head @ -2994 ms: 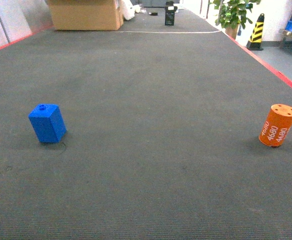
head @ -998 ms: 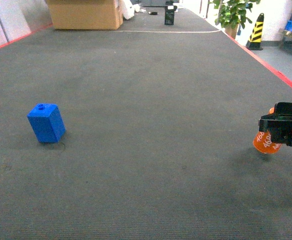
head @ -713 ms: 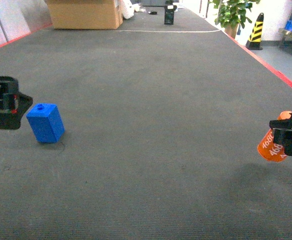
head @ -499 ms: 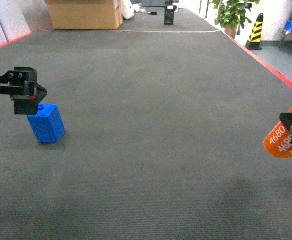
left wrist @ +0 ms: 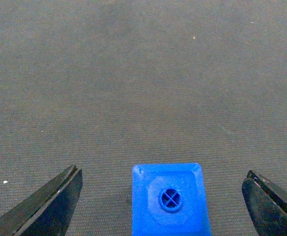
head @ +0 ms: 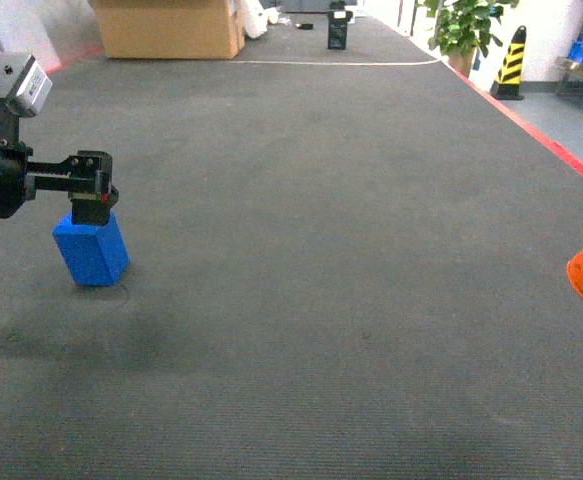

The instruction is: Sort blue parts and orange caps into right shelf containers

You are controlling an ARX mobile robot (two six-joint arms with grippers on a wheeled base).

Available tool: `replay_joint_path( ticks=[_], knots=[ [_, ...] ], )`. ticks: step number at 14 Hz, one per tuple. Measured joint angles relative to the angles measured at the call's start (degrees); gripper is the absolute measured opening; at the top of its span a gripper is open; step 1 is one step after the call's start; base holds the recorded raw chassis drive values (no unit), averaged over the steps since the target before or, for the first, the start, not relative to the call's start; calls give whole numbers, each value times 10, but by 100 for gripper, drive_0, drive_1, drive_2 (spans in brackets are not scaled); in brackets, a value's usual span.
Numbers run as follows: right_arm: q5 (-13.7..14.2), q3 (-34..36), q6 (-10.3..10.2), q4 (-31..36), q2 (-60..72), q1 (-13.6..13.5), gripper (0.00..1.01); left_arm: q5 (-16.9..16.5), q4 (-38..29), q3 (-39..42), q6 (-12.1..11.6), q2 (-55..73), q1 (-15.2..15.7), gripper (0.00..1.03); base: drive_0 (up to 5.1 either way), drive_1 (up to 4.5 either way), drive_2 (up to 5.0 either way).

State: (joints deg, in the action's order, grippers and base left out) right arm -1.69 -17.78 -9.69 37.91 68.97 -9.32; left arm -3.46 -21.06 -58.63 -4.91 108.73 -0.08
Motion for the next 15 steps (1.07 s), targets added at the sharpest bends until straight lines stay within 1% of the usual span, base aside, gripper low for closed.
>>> replay_joint_path(
  ticks=[1,2,4,5,6,7,8,9,10,11,12,14,15],
  knots=[
    [0,5,-3,-8,-14,0,45,1,4,-10,0,14,1,98,0,0,0],
    [-1,14,-13,-44,-52,6,45,2,16,-51,4,54,2,98,0,0,0],
    [0,15,-17,-67,-89,7,45,0,22,-72,6,78,4,98,0,0,0],
    [0,15,-17,-73,-104,7,45,-7,26,-77,7,87,4,98,0,0,0],
    [0,15,-19,-79,-115,7,45,-7,37,-81,12,94,5,98,0,0,0],
    [0,16,-19,-90,-123,8,45,-3,42,-86,20,107,8,88,0,0,0],
    [-1,18,-21,-98,-131,13,45,-2,44,-86,23,112,11,77,0,0,0],
    [-1,18,-22,-104,-140,24,45,-1,27,-76,30,110,11,63,0,0,0],
    [-1,20,-23,-110,-146,26,45,5,22,-54,31,87,12,49,0,0,0],
    [-2,24,-24,-127,-160,29,45,9,-5,-8,29,40,12,46,0,0,0],
    [-7,29,-24,-150,-185,34,45,5,-37,46,29,-29,10,46,0,0,0],
    [-2,31,-21,-199,-240,38,45,12,-86,143,17,-170,6,46,0,0,0],
    [3,36,-3,-258,-302,37,45,24,-78,226,9,-298,2,46,0,0,0]
  ],
)
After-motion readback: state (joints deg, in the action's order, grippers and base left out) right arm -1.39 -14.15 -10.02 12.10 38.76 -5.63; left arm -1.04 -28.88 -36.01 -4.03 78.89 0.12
